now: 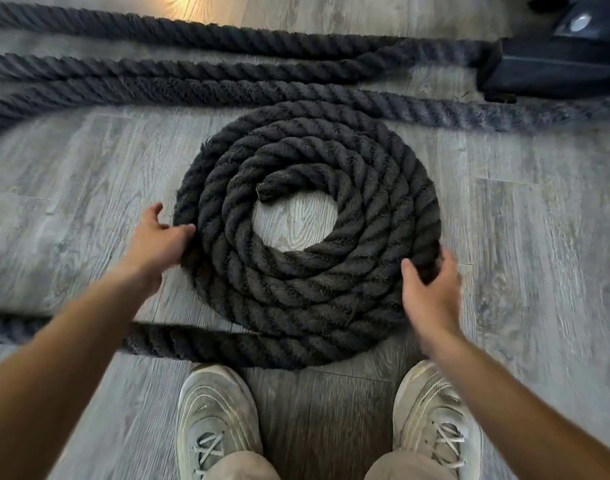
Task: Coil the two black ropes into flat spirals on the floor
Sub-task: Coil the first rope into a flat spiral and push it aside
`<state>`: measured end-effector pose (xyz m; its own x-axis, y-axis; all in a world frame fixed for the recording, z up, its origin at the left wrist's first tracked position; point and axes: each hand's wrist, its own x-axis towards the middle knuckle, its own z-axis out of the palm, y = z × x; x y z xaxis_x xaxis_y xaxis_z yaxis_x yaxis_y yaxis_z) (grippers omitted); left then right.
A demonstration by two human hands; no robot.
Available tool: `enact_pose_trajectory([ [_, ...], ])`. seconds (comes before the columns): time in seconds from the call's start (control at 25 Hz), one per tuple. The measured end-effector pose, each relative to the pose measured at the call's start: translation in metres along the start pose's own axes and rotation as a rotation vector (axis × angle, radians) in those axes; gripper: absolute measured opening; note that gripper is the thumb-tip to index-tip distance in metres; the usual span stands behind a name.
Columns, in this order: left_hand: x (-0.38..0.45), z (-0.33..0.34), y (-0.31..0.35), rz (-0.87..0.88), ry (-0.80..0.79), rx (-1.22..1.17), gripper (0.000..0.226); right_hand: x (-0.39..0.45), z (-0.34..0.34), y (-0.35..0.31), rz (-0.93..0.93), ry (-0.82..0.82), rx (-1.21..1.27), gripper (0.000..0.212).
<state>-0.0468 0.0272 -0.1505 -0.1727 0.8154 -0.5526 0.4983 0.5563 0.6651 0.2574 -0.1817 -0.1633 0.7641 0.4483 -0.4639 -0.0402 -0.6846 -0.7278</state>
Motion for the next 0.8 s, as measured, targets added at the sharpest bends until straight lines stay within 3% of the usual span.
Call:
enact_pose_trajectory([
  [0.12, 0.023, 0.001, 0.024, 0.054, -0.037, 0.042, 0.068, -0.043, 0.014, 0.021, 0.026, -0.031, -0.108, 0.079],
  [0.28, 0.021, 0.008, 0.018, 0.117, 0.039, 0.339, 0.053, -0.025, 0.008, 0.022, 0.022, -0.056, -0.136, 0.079],
  [0.4, -0.003, 0.012, 0.000, 0.048, 0.011, 0.201, 0.048, 0.022, -0.006, 0.007, 0.007, -0.062, -0.018, 0.074],
  [0.56, -0.066, 0.038, -0.043, -0.087, -0.079, 0.076, 0.046, 0.085, -0.019, -0.033, -0.020, 0.110, 0.019, 0.054],
  [0.68, -0.072, 0.043, -0.047, -0.229, -0.131, -0.081, 0.064, 0.095, -0.013, -0.047, -0.022, 0.128, 0.022, 0.047],
  [0.8, -0.036, 0.022, -0.023, -0.120, -0.035, -0.052, 0.098, 0.060, -0.006, -0.019, -0.013, 0.122, 0.014, 0.055],
])
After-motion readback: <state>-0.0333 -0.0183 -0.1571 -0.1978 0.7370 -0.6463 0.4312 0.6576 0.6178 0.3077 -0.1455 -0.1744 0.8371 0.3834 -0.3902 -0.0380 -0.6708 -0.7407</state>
